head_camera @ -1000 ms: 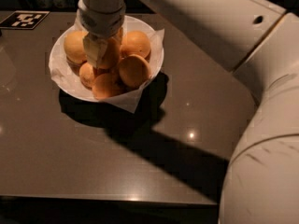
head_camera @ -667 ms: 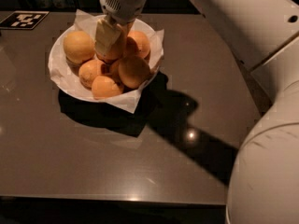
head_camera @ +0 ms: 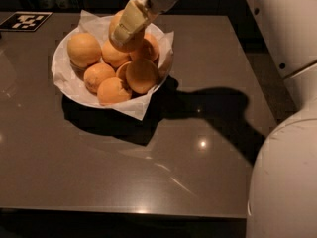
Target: Pick orange from white bowl
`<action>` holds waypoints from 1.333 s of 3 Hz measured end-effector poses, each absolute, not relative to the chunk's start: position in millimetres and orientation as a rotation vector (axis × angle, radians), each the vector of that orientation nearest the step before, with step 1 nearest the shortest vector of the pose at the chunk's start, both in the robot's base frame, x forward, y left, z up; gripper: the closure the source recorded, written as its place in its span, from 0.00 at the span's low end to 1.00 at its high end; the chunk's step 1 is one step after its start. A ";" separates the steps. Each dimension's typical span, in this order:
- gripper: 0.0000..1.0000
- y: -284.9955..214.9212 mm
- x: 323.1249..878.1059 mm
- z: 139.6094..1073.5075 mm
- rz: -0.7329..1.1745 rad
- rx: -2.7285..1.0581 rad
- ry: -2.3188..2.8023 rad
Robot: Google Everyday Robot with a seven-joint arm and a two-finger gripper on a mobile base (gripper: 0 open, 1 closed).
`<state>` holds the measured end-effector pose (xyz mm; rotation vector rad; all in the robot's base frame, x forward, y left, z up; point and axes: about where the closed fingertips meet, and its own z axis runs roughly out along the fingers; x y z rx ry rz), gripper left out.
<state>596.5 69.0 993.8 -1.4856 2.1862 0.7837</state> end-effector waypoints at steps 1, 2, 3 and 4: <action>1.00 74.2 597.5 999.5 0.807 -1.476 2.163; 1.00 75.6 589.7 1003.9 0.837 -1.477 2.137; 1.00 67.4 561.2 1014.4 0.882 -1.439 2.157; 1.00 54.8 534.4 1016.2 0.903 -1.402 2.221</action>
Offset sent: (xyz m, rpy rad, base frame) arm -0.0261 -0.0017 0.0154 0.0698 0.0138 0.0433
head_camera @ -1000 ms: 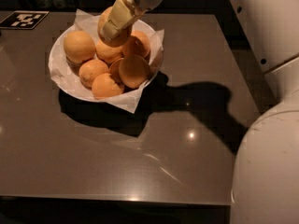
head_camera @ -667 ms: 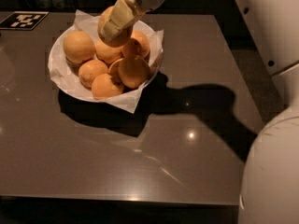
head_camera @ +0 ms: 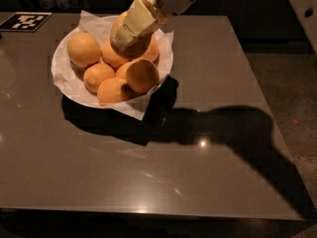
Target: Pick orange from white bowl
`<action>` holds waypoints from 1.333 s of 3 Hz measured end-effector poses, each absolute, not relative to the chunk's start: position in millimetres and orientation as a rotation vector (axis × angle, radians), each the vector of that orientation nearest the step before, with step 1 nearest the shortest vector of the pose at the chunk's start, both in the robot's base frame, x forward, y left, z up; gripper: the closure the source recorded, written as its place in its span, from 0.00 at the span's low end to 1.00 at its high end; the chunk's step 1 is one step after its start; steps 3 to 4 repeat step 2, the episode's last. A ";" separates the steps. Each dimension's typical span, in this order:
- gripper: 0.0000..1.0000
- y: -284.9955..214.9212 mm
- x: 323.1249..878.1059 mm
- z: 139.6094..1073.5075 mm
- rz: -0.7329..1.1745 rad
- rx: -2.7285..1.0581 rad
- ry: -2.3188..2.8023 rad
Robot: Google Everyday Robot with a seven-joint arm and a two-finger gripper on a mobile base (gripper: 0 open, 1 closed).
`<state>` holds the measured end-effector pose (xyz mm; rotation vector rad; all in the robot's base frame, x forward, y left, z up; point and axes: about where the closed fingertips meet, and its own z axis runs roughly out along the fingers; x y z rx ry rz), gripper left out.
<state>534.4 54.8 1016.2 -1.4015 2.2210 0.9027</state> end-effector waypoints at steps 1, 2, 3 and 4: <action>1.00 42.5 513.5 1016.5 0.914 -1.351 2.286; 1.00 44.8 515.0 1016.4 0.914 -1.347 2.282; 1.00 44.8 515.0 1016.4 0.914 -1.347 2.282; 1.00 44.8 515.0 1016.4 0.914 -1.347 2.282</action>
Offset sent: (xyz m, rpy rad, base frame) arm -0.0176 -0.0104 0.0003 -0.0131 0.0382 -0.0339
